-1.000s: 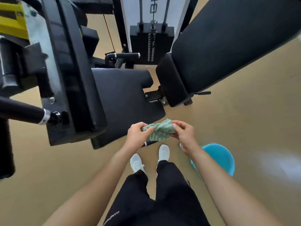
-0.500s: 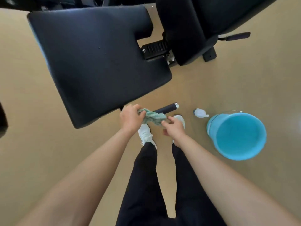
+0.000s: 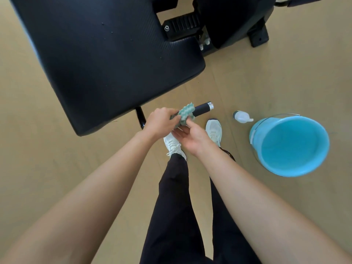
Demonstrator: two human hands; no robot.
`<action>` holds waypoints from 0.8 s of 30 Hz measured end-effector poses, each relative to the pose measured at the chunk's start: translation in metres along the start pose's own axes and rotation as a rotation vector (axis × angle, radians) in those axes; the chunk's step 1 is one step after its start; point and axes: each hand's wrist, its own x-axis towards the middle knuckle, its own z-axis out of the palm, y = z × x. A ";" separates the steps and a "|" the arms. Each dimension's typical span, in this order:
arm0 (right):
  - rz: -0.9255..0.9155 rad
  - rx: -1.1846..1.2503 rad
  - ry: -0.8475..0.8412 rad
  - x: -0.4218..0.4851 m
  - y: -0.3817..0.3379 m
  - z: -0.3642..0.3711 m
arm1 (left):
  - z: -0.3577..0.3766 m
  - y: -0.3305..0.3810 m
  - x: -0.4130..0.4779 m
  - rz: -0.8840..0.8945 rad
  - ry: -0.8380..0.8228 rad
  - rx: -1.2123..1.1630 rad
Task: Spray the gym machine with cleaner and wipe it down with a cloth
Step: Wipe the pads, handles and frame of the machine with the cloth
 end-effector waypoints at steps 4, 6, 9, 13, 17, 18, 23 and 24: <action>-0.137 -0.027 0.066 0.010 -0.010 -0.011 | 0.004 0.008 0.021 0.075 -0.009 0.081; -0.202 0.003 0.106 0.013 -0.022 -0.019 | 0.009 0.021 0.030 0.115 -0.005 0.063; -0.281 0.080 0.184 0.021 -0.045 -0.034 | 0.020 0.044 0.047 0.150 -0.001 0.038; -0.326 0.069 0.189 0.024 -0.062 -0.041 | 0.022 0.064 0.065 0.181 -0.062 0.034; -0.287 0.106 0.163 0.018 -0.044 -0.025 | 0.008 0.050 0.058 0.191 -0.101 -0.001; -0.268 0.101 0.142 0.016 -0.035 -0.020 | 0.002 0.043 0.053 0.180 -0.110 0.008; -0.138 0.043 0.027 0.005 0.014 0.000 | -0.024 -0.004 0.020 0.058 -0.123 0.018; -0.121 0.032 0.012 0.004 0.020 0.002 | -0.026 -0.011 0.013 0.037 -0.120 0.007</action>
